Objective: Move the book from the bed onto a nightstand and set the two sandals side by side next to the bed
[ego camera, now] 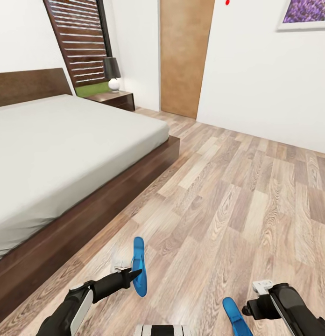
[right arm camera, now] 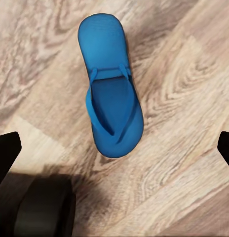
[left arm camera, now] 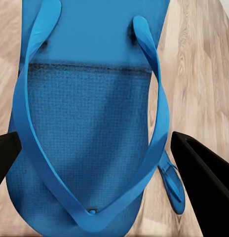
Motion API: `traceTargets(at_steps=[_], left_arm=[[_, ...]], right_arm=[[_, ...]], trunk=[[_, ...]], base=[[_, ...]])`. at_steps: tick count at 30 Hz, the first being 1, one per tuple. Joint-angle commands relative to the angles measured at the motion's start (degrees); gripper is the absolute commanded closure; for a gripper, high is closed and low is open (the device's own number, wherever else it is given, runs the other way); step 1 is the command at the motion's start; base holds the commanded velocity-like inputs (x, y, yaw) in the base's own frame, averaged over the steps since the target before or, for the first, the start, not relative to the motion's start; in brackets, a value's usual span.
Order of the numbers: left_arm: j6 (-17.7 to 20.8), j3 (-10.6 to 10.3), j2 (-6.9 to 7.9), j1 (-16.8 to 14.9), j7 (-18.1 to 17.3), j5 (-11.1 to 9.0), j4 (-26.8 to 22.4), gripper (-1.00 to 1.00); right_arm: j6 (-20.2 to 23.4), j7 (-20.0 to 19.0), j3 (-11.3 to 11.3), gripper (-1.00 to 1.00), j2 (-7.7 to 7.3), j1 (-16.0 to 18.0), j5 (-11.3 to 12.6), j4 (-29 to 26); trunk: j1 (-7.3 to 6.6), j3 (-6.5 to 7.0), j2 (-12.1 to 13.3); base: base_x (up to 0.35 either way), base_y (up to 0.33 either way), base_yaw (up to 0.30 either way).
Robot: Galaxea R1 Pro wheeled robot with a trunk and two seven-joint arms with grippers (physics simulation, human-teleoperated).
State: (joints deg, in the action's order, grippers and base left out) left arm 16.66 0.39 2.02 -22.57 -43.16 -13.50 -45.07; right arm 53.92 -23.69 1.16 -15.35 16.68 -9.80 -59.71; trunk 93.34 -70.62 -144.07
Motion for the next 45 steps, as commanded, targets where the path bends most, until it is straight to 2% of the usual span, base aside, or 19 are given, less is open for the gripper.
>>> traceTargets(at_steps=[1,11,18,27,45], left_arm=[[0.56,0.05,0.0,-0.02,-0.17,-0.53,-0.02,1.0],[0.56,0.03,0.0,-0.02,-0.17,-0.56,-0.02,1.0],[0.56,-0.04,-0.16,-0.02,-0.17,-0.54,-0.02,1.0],[0.56,-0.04,-0.17,-0.02,-0.17,-0.56,-0.02,1.0],[0.57,0.22,-0.11,-0.02,-0.17,-0.56,-0.02,1.0]], right_arm=[[0.17,-0.58,-0.14,-1.0,0.02,0.02,-0.75,-0.04],[0.3,-0.49,-0.72,-1.0,0.05,0.02,-1.18,-1.05],[0.3,-0.7,-0.37,-1.0,0.05,0.02,-0.56,-5.7],[0.31,-0.66,-0.18,-1.0,0.05,0.02,-0.49,-7.14],[0.31,-0.66,-0.11,-1.0,0.06,0.02,-0.48,-7.26]], trunk=[[0.01,-0.27,-0.03],[0.27,-2.49,-0.17],[0.45,-4.04,-0.26],[0.45,-4.04,-0.26],[0.89,-7.8,-0.49]], base=[[0.0,0.0,0.0],[0.0,0.0,0.0],[0.0,0.0,0.0],[0.0,0.0,0.0],[0.0,0.0,0.002]])
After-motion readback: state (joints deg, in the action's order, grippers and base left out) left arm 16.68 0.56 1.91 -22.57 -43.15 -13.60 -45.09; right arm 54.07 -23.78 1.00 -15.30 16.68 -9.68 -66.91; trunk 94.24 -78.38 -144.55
